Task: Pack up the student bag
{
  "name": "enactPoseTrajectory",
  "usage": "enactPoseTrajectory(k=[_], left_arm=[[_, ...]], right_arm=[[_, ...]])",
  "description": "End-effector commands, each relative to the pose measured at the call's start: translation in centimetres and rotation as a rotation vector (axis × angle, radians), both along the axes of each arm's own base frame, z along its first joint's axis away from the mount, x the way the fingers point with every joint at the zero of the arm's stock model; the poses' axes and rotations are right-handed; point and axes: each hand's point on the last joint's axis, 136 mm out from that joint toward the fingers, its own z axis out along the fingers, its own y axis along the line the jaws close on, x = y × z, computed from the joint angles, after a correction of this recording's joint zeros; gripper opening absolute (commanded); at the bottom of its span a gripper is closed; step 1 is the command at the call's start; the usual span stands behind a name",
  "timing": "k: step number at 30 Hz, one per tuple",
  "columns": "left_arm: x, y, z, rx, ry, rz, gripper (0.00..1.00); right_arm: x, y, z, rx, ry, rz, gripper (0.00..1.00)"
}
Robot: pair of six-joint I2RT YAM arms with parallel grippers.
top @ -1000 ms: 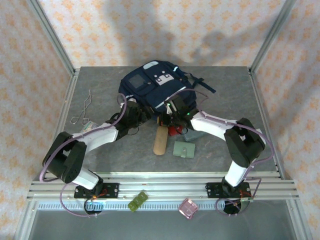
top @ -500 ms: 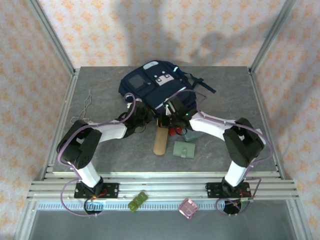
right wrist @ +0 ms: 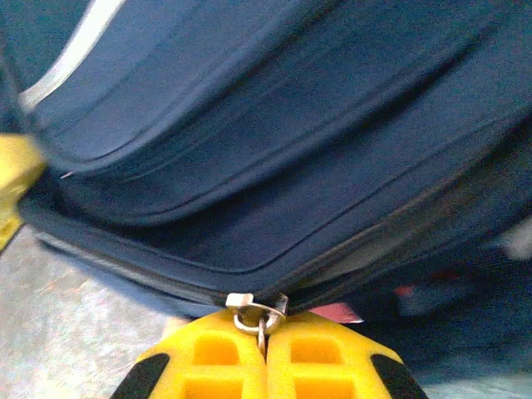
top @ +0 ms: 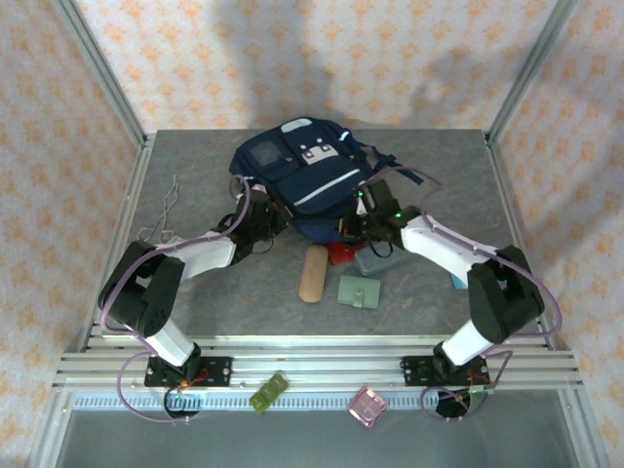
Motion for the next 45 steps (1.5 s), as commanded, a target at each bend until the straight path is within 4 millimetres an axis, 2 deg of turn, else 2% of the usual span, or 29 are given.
enactPoseTrajectory(k=[1,3,6,11,15,18,22,23,24,27,28,32,38,41,45], left_arm=[[1.3,3.8,0.8,0.107,-0.037,0.094,0.0],[1.6,3.3,0.7,0.107,-0.026,0.076,0.0],[2.2,2.6,1.0,0.114,-0.032,0.054,0.0],[3.8,1.5,1.7,0.142,-0.034,0.022,0.0],[5.8,1.1,1.5,0.176,-0.029,0.009,0.0],[7.7,1.2,1.9,0.196,-0.031,0.024,0.0],[10.0,2.6,3.2,0.167,-0.054,0.068,0.0],[10.3,2.9,3.8,0.158,-0.064,0.072,0.05],[10.5,3.3,4.4,0.149,-0.074,0.076,0.15],[9.6,3.9,6.1,0.154,-0.099,0.079,0.4],[9.0,4.0,6.4,0.149,-0.1,0.072,0.43],[5.7,4.2,6.5,0.13,-0.086,0.05,0.51],[0.5,2.9,4.6,0.109,-0.036,0.008,0.62],[-0.5,2.0,3.1,0.122,-0.006,-0.006,0.65],[-0.2,0.8,1.6,0.102,0.029,-0.018,0.66]], right_arm=[[0.2,-7.0,-0.8,-0.172,0.011,-0.166,0.0],[0.2,-7.0,-0.2,-0.169,-0.007,-0.157,0.0],[-0.5,-5.7,1.0,-0.091,-0.02,-0.103,0.0],[-2.5,-2.9,4.5,0.043,-0.075,-0.015,0.0],[-4.5,2.0,6.7,0.137,-0.096,0.112,0.0],[-5.2,5.8,7.0,0.196,-0.081,0.187,0.0],[-4.3,9.7,7.0,0.257,-0.082,0.218,0.0],[-3.9,10.4,7.1,0.269,-0.082,0.221,0.0],[-3.3,11.1,7.1,0.28,-0.086,0.219,0.0],[-1.8,12.3,7.1,0.294,-0.089,0.204,0.0],[-1.5,12.5,7.0,0.292,-0.089,0.203,0.0],[-0.5,13.4,6.6,0.289,-0.089,0.208,0.0],[0.1,14.5,5.6,0.298,-0.066,0.222,0.0],[-0.1,14.9,5.4,0.31,-0.056,0.238,0.0],[-0.7,15.5,5.0,0.308,-0.051,0.259,0.0]])
